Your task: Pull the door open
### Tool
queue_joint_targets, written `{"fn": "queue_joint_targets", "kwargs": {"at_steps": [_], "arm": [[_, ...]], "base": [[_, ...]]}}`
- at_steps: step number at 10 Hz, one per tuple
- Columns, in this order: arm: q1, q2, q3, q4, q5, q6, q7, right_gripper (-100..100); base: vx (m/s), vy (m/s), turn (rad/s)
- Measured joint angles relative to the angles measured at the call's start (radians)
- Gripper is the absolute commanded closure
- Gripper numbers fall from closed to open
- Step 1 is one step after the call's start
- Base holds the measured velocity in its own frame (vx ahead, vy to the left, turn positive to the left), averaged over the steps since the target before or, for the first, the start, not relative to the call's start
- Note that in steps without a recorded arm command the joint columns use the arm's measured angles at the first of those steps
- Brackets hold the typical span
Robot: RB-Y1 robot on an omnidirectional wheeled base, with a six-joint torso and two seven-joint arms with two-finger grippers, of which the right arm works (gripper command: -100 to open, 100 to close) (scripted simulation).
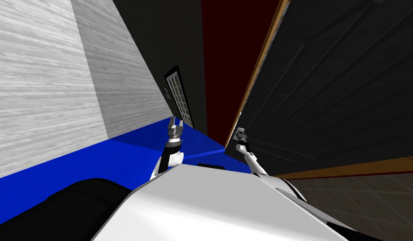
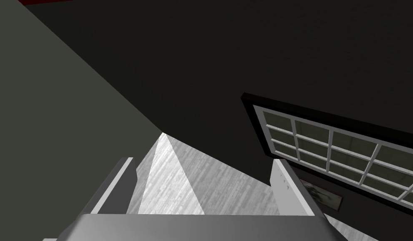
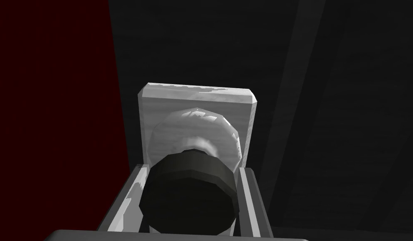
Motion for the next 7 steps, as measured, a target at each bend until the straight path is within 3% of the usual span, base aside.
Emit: {"fn": "queue_joint_targets", "kwargs": {"at_steps": [3,7], "arm": [[0.002,0.001,0.001,0.002,0.000,0.002,0.001,100],[0.012,-0.019,0.027,-0.013,0.002,0.005,-0.034,100]], "base": [[-0.006,0.000,0.001],[-0.184,-0.051,0.145]]}}
